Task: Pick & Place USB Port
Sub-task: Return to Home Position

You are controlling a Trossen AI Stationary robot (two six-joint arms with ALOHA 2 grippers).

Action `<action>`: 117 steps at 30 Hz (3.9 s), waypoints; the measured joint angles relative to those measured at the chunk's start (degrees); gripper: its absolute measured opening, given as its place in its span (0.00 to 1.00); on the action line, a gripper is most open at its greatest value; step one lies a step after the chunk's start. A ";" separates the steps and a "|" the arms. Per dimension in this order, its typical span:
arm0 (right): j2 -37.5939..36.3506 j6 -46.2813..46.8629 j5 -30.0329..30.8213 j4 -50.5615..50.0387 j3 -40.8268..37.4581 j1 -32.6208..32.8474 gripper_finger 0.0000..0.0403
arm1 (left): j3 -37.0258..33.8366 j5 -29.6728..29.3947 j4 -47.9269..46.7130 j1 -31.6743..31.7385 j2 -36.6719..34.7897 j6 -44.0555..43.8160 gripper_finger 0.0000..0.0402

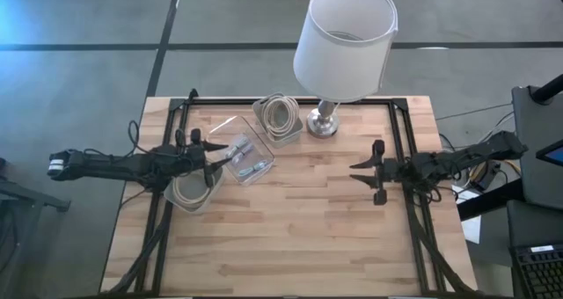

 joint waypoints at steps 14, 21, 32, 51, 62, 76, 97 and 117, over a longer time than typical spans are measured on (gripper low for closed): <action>-2.35 1.93 7.56 1.11 -2.87 -1.94 0.23 | -2.01 0.86 -0.05 0.11 -1.00 1.72 0.30; -5.33 -3.55 7.34 1.01 -3.47 -2.09 0.20 | -2.46 0.84 -0.15 0.11 -3.42 2.63 0.27; -9.98 -3.13 4.65 -4.20 -4.06 -2.85 0.13 | -3.39 0.84 -2.51 0.13 -8.92 2.70 0.27; -12.11 -4.54 -15.23 6.54 -11.69 -12.96 0.09 | -8.97 1.02 -0.28 0.15 -14.84 1.32 0.27; -12.08 -0.95 -15.65 0.89 -13.06 -20.04 0.09 | -9.02 1.02 -4.59 0.15 -14.82 -2.96 0.27; -12.04 -4.62 -15.61 0.85 -13.06 -20.18 0.09 | -9.08 0.60 -4.52 0.15 -14.82 -2.66 0.27; -12.04 -4.50 -15.54 0.80 -13.06 -20.16 0.10 | -9.12 0.60 -4.50 0.15 -14.82 -2.66 0.27; -12.03 -4.51 -15.43 0.81 -13.06 -20.16 0.10 | -9.15 0.60 -4.48 0.15 -14.82 -2.68 0.27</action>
